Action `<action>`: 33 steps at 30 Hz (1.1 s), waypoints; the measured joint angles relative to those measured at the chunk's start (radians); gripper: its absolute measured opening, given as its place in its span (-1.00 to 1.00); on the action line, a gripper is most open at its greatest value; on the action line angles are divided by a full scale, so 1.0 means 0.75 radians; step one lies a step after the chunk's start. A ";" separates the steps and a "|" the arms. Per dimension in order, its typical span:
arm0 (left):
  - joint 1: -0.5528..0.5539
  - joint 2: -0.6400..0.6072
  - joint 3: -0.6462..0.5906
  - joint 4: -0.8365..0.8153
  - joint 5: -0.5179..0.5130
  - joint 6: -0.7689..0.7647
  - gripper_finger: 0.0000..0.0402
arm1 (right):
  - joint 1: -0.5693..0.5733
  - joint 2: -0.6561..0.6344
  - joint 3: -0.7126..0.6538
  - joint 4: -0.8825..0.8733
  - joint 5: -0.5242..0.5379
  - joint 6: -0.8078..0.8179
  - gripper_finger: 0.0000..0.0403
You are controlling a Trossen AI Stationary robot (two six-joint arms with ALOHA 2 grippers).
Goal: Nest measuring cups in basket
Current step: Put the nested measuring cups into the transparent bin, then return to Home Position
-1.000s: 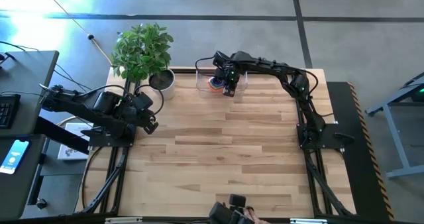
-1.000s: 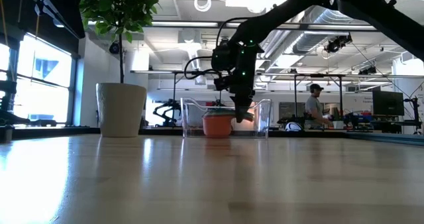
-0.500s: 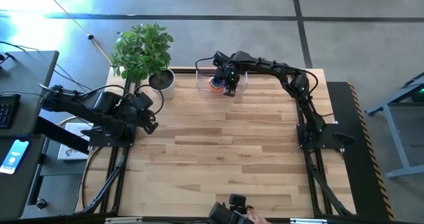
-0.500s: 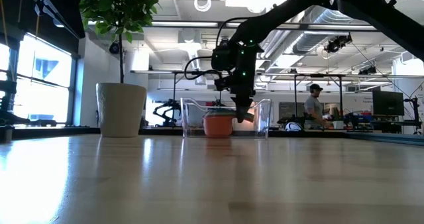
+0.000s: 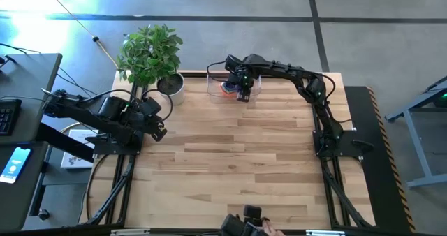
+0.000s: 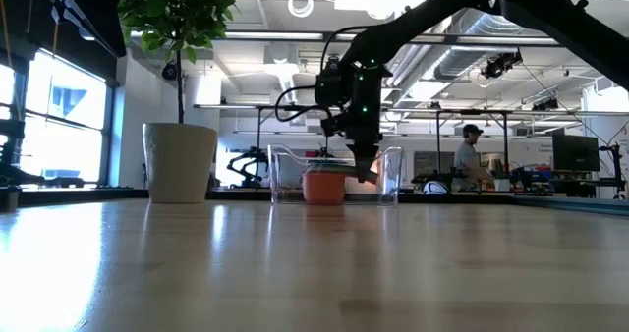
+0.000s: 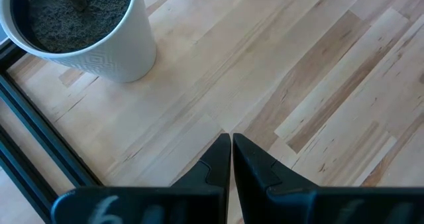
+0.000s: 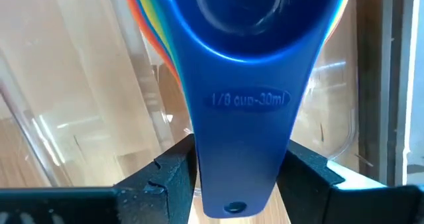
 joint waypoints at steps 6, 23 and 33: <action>0.000 0.000 0.000 0.000 0.000 0.000 -0.95 | 0.000 0.000 0.039 -0.030 0.057 0.013 -0.12; 0.000 -0.001 0.000 0.002 0.007 0.000 -0.95 | 0.008 0.000 0.339 -0.329 -0.043 0.177 -0.12; -0.001 -0.241 -0.170 0.274 -0.031 0.117 -0.95 | 0.061 -0.015 0.499 -0.428 -0.576 0.335 -0.12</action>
